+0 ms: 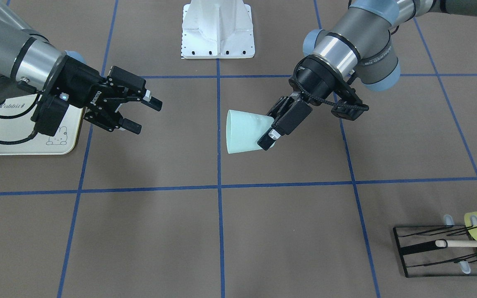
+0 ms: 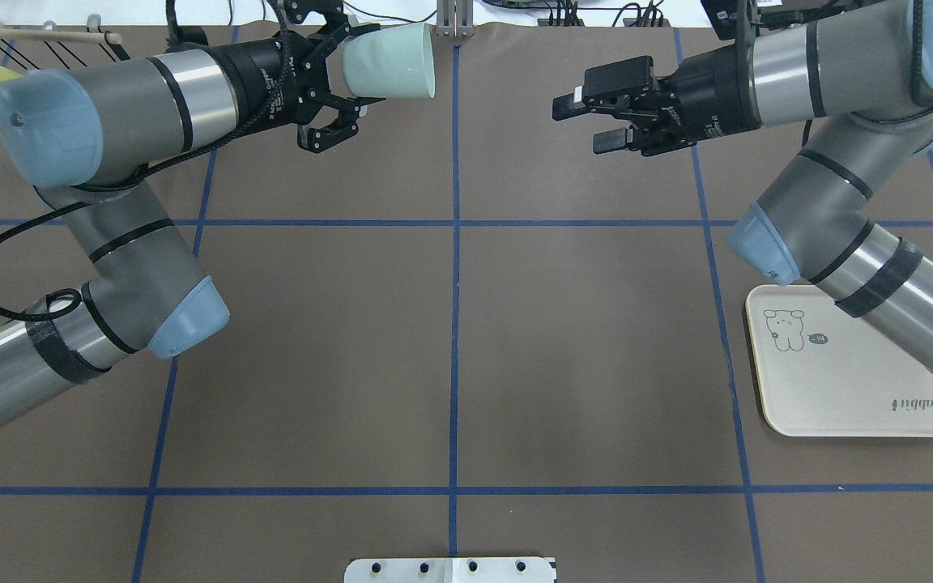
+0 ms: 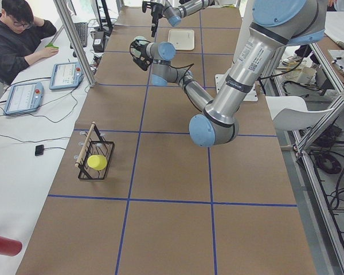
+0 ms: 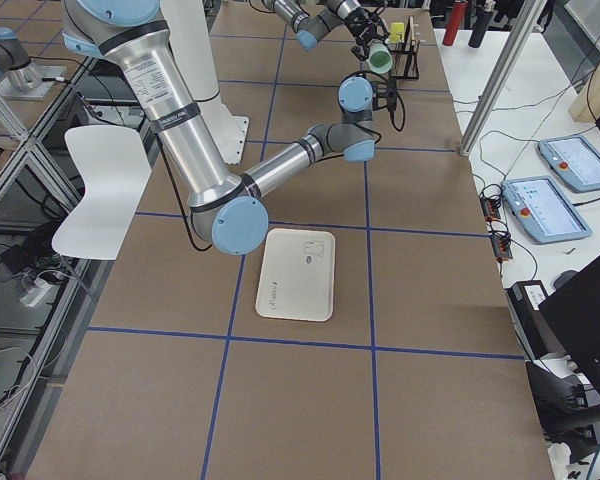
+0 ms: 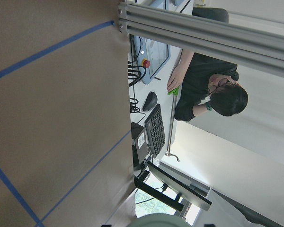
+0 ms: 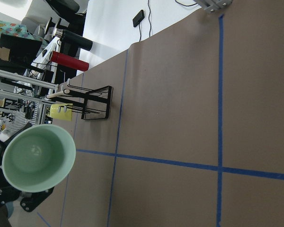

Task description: Left arm grabs green cup and hands to right arm on tray

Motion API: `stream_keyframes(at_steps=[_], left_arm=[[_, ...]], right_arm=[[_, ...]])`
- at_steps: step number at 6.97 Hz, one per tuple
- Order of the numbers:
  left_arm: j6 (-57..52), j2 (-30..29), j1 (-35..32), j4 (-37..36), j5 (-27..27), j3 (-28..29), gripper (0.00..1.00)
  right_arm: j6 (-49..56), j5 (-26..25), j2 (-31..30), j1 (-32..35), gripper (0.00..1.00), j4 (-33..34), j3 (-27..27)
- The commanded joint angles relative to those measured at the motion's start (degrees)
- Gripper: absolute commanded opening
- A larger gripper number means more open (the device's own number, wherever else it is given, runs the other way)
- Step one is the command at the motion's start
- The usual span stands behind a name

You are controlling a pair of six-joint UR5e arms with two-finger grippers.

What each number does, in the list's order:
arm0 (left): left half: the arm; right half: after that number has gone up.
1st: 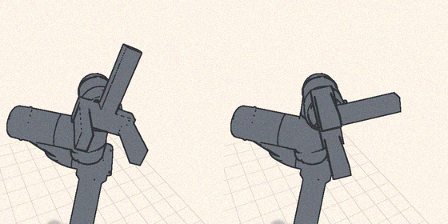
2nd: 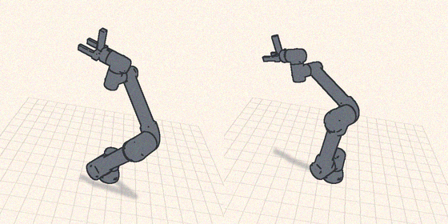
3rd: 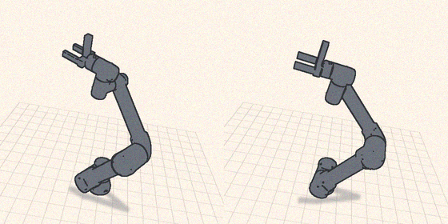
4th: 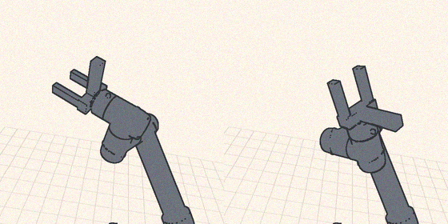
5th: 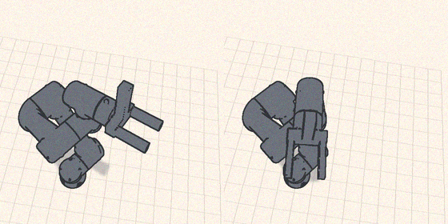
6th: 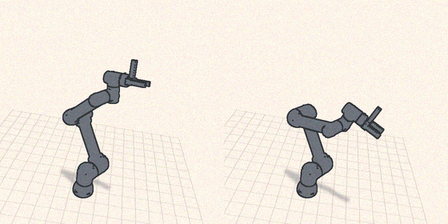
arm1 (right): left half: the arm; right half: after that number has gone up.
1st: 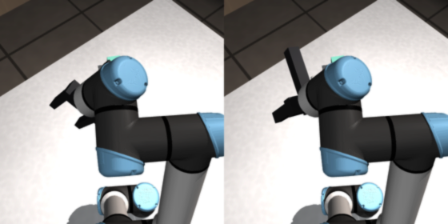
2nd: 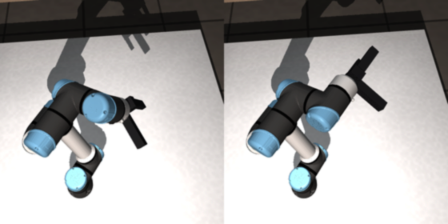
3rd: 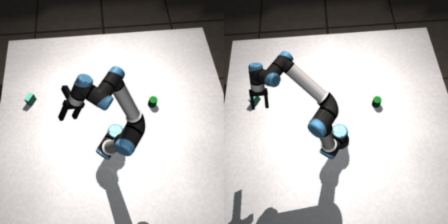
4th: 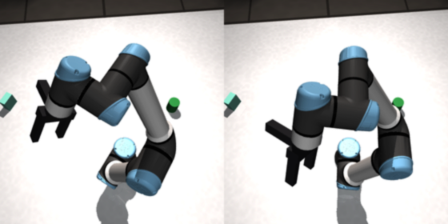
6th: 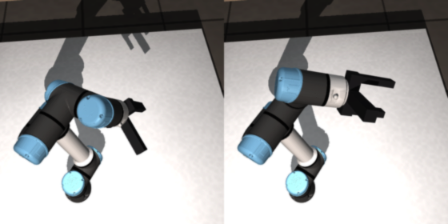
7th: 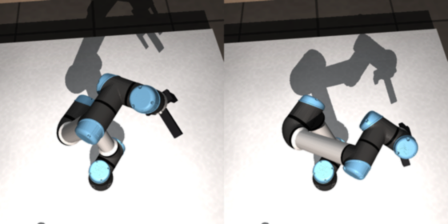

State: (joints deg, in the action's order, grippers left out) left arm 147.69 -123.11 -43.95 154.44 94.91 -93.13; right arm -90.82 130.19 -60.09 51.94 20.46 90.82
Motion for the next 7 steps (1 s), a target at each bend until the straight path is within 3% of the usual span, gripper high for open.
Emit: stream_keyframes(at_steps=[1,3,7], left_arm=[[2.6,0.3,-0.2,0.9,0.2,0.0,0.38],[2.9,0.2,-0.1,1.0,0.3,0.0,0.38],[9.4,1.9,-0.7,5.5,3.0,-0.6,0.38]], right_arm=[[-2.2,-8.4,2.0,-5.9,0.99,-4.1,0.0],[-8.0,-14.9,2.0,-9.0,0.99,-10.6,-0.1],[-10.4,-18.5,2.1,-9.2,0.96,-14.7,-0.5]])
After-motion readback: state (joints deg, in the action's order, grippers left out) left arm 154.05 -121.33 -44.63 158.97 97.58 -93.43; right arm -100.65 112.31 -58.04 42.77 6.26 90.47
